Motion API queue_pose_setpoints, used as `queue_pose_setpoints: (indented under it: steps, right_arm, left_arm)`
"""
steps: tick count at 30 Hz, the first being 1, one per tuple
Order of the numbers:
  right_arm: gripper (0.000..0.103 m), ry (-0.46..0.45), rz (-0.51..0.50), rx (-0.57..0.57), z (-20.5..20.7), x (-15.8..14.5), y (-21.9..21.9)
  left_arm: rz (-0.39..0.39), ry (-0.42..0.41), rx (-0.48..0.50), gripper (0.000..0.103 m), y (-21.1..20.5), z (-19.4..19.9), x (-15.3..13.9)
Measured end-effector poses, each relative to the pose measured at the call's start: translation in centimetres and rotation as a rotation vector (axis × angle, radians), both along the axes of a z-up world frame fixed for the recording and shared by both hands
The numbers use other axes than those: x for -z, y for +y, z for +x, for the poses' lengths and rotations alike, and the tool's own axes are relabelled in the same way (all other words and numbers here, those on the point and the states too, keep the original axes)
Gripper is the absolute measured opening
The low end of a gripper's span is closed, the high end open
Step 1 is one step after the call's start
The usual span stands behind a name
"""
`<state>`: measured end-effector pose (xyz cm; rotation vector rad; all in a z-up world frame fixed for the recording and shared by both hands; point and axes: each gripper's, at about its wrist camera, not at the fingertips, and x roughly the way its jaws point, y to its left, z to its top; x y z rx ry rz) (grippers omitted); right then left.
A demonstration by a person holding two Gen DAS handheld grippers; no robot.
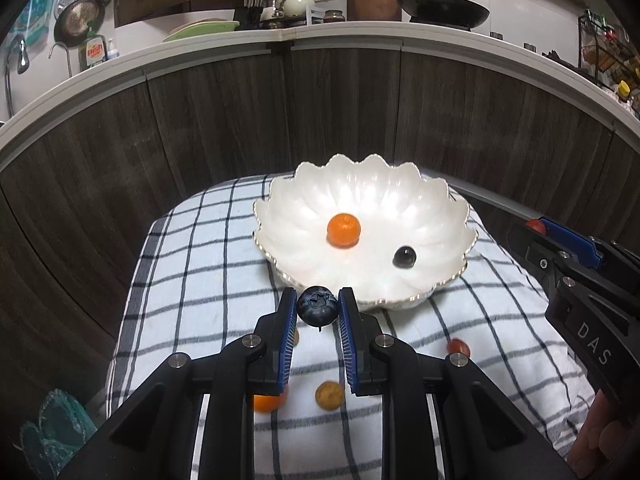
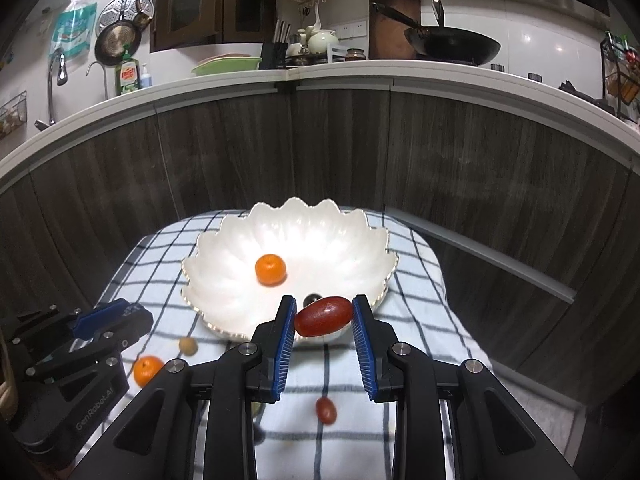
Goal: Organize fruits
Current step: 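Lift the red grape tomato and blueberry toward the white bowl with both tools, then move the held grape tomato and blueberry over the bowl's center with both tools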
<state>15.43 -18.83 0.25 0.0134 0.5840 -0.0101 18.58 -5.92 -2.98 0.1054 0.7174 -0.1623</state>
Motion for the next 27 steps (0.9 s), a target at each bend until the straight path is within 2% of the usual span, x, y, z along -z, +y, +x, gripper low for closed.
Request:
queue_pose_setpoints:
  steps: [27]
  right_arm:
    - [0.030,0.019,-0.003,0.014,6.9,-1.7,-0.9]
  left_arm:
    - [-0.002,0.018,-0.027,0.022,-0.8,7.2,-1.5]
